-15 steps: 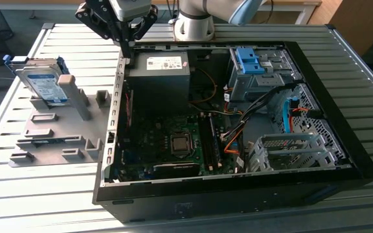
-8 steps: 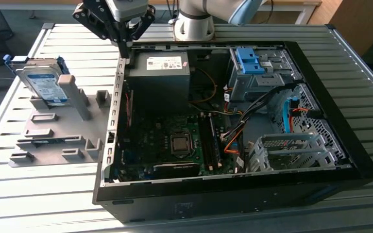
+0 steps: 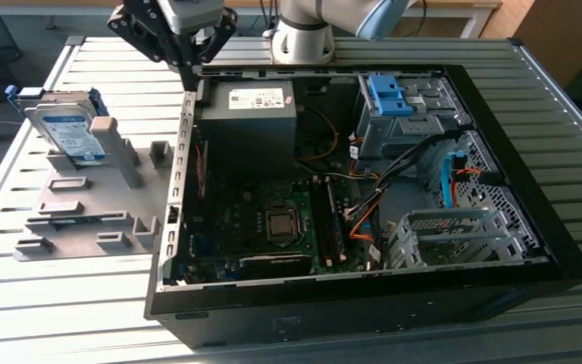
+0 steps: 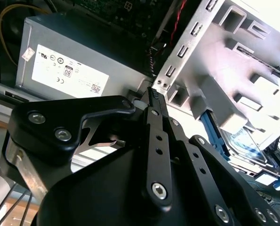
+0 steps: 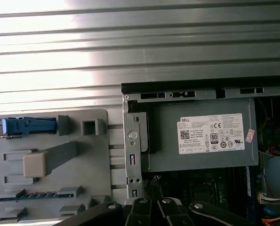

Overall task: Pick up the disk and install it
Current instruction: 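Reach for the disk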

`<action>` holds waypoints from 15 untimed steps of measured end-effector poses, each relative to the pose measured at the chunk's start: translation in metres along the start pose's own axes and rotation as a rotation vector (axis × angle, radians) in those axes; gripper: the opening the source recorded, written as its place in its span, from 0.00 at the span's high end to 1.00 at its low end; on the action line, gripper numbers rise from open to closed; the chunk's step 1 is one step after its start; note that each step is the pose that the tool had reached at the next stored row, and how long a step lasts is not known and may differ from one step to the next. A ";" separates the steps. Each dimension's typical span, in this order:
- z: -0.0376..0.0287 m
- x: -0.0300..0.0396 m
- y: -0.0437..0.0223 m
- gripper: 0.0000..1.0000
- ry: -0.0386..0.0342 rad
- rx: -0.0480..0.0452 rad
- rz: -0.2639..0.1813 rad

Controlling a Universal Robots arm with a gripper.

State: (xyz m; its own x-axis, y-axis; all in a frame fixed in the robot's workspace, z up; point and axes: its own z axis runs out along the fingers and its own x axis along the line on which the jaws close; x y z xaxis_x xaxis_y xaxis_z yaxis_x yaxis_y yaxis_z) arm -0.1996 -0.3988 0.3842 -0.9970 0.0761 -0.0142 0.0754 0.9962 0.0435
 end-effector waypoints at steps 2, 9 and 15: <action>-0.0001 0.0051 0.0006 0.89 0.0000 0.0001 0.000; 0.0001 0.0168 0.0053 0.89 0.0000 0.0000 0.000; 0.0008 0.0253 0.0096 0.89 0.0000 0.0001 0.000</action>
State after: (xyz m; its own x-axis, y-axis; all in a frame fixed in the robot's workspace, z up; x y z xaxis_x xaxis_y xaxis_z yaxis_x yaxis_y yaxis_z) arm -0.2242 -0.3872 0.3835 -0.9970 0.0761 -0.0142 0.0755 0.9962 0.0435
